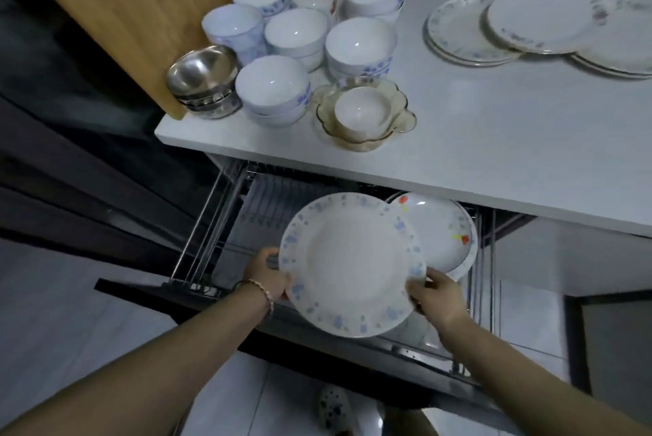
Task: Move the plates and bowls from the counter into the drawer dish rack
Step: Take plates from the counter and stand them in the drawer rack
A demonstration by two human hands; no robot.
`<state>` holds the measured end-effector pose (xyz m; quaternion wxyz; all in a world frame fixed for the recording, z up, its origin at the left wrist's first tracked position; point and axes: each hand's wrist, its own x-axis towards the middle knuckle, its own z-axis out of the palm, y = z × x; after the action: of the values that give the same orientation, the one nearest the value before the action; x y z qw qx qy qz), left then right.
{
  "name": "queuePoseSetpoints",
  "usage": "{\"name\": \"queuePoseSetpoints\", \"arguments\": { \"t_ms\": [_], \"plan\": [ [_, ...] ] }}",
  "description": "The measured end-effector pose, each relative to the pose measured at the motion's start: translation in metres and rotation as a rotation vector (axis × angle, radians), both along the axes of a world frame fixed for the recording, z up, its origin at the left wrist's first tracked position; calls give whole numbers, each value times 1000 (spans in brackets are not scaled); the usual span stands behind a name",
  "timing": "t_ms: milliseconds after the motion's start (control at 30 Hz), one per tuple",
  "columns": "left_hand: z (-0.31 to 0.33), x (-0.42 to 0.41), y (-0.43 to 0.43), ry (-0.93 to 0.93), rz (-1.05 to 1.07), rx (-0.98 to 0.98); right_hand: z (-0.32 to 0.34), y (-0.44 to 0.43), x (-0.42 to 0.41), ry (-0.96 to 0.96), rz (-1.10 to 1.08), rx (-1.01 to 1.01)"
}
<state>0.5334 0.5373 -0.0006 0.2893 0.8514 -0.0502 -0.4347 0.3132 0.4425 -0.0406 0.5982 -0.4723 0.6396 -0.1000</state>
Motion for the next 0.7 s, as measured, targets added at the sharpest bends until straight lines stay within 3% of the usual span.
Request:
{"name": "queuePoseSetpoints", "arguments": {
  "t_ms": [367,600,700],
  "plan": [
    [-111,110,-21,44,4,81,-96,-1,114,11,-100,148],
    [-191,151,-54,59,-317,197,-178,-12,155,29,-355,206],
    [-222,161,-74,45,-354,181,-210,-14,164,65,-381,171]
  ]
}}
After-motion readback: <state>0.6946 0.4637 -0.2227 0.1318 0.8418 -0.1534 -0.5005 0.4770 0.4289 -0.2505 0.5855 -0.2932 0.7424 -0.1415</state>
